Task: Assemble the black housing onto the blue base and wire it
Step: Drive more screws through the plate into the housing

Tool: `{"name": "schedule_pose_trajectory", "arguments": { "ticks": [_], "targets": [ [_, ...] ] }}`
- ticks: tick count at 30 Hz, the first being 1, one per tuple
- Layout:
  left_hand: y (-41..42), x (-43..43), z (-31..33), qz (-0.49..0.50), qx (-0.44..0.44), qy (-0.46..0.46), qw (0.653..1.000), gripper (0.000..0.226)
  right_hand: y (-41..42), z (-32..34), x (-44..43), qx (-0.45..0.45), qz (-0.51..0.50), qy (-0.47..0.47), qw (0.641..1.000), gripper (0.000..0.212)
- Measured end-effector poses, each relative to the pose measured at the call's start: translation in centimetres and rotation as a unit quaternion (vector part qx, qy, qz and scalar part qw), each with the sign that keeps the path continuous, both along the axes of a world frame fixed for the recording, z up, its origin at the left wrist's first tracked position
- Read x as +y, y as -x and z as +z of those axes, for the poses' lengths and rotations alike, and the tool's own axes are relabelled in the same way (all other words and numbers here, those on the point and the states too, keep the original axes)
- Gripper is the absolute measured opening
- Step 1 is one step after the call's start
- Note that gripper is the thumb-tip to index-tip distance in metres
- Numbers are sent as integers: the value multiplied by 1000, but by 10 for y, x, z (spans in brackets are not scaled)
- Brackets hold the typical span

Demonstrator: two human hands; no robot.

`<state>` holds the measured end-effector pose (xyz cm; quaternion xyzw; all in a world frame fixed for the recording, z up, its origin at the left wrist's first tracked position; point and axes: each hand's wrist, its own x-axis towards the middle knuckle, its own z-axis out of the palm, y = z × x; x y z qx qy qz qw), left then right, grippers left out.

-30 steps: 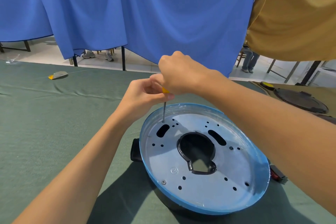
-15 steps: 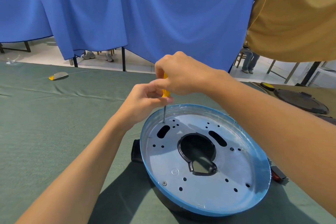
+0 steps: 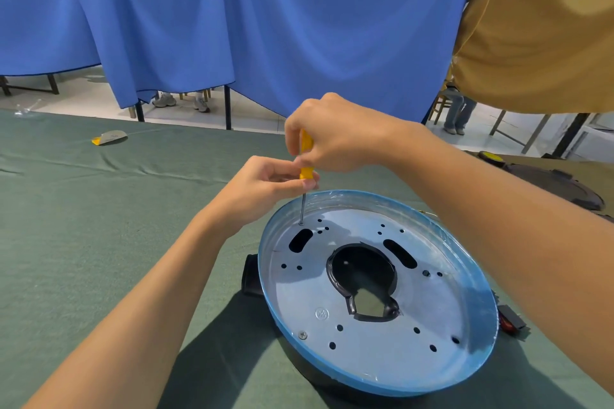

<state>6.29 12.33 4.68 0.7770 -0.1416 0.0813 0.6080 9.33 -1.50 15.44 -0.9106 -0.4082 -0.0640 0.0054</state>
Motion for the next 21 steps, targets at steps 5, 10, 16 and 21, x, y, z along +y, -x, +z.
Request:
{"name": "schedule_pose_trajectory", "arguments": {
  "ticks": [5,10,16,21],
  "targets": [
    [-4,-5,-5,102,-2,-111,989,15,-5,-10,2,-17,-63,-43,997,41],
    [-4,-3,-7,96,-11,-131,987,16,-2,-4,1,-1,-52,-20,998,40],
    [-1,1,-5,69,2,-157,985,8,4,4,4,-5,-13,22,1000,17],
    [3,-6,-6,98,-31,-177,979,8,-1,-4,3,-3,-51,1,999,38]
  ]
}}
